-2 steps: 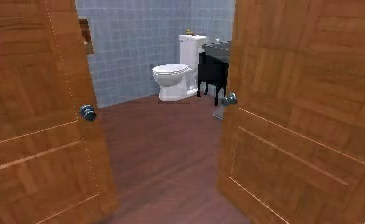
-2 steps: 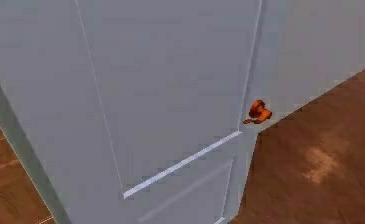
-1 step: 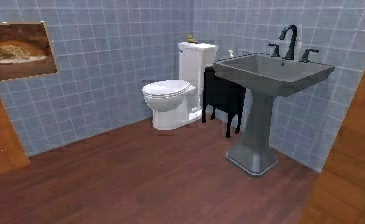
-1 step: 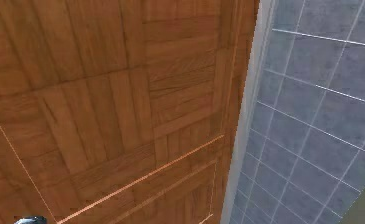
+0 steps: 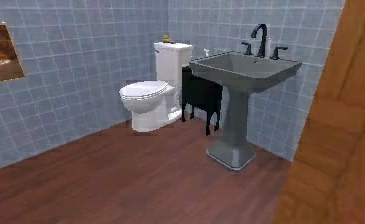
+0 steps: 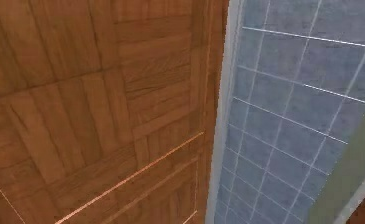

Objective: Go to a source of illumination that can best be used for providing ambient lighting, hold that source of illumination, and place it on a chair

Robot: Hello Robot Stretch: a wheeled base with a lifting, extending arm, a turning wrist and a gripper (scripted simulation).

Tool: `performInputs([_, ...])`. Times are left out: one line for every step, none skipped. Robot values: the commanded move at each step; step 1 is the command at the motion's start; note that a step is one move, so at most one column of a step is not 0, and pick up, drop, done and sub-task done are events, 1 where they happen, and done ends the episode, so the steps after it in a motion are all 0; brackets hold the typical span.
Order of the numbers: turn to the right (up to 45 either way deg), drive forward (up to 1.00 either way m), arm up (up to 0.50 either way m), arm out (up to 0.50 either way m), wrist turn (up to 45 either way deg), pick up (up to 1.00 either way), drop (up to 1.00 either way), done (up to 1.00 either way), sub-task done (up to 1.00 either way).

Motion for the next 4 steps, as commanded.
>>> performInputs([0.0, 0.5, 0.0, 0.0, 0.0, 0.0, 0.0, 0.0, 0.0])
performInputs([39.0, 0.0, 0.0, 0.0, 0.0, 0.0, 0.0, 0.0, 0.0])
performInputs([0.0, 0.2, 0.0, 0.0, 0.0, 0.0, 0.0, 0.0, 0.0])
performInputs([-18.0, 0.0, 0.0, 0.0, 0.0, 0.0, 0.0, 0.0, 0.0])
